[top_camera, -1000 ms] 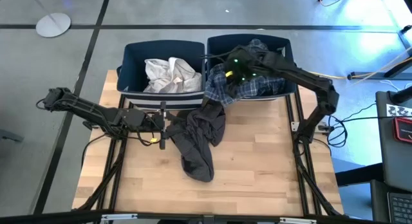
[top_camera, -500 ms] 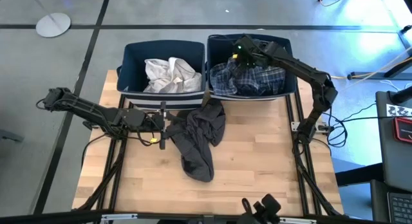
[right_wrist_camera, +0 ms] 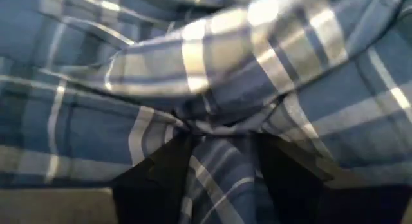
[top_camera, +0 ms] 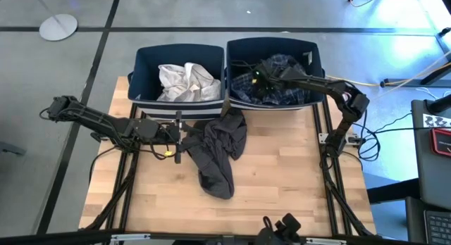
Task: Sort clothes
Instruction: Put the blue polo shirt into the right blue laundry basket, then put the dark gray shorts into the right blue laundry basket
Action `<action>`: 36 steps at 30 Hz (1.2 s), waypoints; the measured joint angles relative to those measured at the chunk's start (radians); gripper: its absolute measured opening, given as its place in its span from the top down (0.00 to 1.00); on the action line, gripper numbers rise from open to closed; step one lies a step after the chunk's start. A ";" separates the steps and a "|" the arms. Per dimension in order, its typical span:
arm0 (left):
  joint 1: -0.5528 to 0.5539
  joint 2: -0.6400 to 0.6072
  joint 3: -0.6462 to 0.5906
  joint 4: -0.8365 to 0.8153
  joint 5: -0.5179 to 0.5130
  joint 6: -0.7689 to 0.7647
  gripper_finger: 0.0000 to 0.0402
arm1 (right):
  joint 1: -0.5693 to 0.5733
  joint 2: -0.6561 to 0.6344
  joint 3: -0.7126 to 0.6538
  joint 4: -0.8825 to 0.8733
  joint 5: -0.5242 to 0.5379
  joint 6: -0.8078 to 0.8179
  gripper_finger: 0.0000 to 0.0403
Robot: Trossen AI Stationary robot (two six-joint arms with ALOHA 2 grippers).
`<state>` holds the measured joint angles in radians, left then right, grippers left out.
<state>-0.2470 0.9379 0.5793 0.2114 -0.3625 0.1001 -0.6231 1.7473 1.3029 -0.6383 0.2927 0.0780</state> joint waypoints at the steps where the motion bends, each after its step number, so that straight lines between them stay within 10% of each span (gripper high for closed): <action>1: 0.000 0.000 0.000 0.000 0.000 0.000 0.54 | -0.004 0.000 -0.021 0.018 -0.005 0.000 0.54; 21: 0.000 0.000 0.000 0.000 0.000 0.002 0.54 | 0.039 -0.164 0.181 -0.133 -0.024 -0.025 0.54; 36: 0.000 0.000 0.000 0.000 0.000 -0.009 0.54 | 0.379 -0.372 0.203 -0.229 -0.050 -0.005 0.54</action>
<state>-0.2470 0.9379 0.5793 0.2111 -0.3623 0.0910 -0.2437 1.3749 1.5060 -0.8671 0.2428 0.0728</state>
